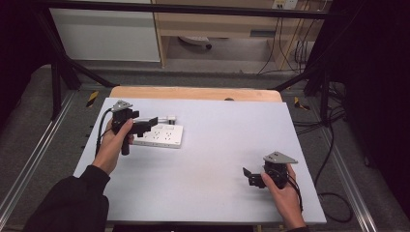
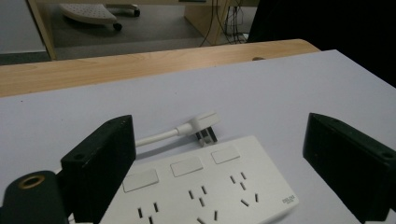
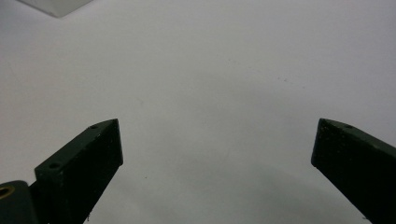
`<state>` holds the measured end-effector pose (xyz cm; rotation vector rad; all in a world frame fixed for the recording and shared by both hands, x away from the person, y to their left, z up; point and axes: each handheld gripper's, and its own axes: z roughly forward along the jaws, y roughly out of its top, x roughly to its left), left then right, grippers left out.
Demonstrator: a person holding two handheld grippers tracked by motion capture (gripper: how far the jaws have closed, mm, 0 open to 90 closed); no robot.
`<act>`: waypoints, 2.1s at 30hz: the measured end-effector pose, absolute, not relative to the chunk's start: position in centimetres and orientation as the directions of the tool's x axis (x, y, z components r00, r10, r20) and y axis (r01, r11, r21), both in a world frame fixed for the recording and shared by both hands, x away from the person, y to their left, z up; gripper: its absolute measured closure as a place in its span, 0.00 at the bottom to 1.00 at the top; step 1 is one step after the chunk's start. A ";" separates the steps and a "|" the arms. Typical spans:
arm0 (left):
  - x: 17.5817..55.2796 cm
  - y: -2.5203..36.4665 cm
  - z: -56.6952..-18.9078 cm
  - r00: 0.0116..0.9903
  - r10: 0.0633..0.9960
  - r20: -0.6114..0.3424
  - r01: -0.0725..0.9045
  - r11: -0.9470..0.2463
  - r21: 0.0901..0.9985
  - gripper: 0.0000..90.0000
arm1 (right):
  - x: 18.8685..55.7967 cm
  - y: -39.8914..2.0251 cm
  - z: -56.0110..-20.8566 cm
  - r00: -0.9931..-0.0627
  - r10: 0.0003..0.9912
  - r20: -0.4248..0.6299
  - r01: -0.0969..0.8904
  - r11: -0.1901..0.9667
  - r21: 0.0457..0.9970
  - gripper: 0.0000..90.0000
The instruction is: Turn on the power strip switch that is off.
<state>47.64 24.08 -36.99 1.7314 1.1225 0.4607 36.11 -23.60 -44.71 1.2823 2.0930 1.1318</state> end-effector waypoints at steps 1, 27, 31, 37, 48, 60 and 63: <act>47.5 24.2 -36.9 0.505 0.843 -0.186 0.475 -0.091 0.875 0.11 | 36.1 -23.6 -44.7 -0.477 0.878 0.048 0.522 0.239 0.819 0.03; 41.0 25.9 -36.0 0.560 0.815 -0.148 0.426 -0.131 0.895 0.10 | 36.0 -23.5 -44.7 -0.476 0.878 0.046 0.520 0.239 0.820 0.03; 39.4 26.8 -36.3 0.554 0.820 -0.145 0.420 -0.124 0.899 0.10 | 36.0 -23.5 -44.7 -0.478 0.877 0.045 0.520 0.241 0.819 0.03; 36.9 28.8 -37.2 0.538 0.829 -0.152 0.424 -0.110 0.899 0.10 | 35.9 -23.7 -44.5 -0.474 0.879 0.046 0.516 0.235 0.824 0.03; 33.6 31.0 -39.3 0.536 0.829 -0.159 0.423 -0.101 0.900 0.10 | 35.7 -24.7 -44.3 -0.442 0.895 0.063 0.508 0.192 0.840 0.03; 31.8 29.5 -43.1 0.598 0.790 -0.133 0.483 -0.223 0.847 0.10 | 36.0 -25.3 -44.7 -0.407 0.912 0.057 0.548 0.194 0.814 0.03; 31.8 28.7 -43.7 0.621 0.778 -0.093 0.480 -0.284 0.830 0.09 | 36.2 -25.3 -45.2 -0.392 0.919 0.050 0.584 0.206 0.785 0.03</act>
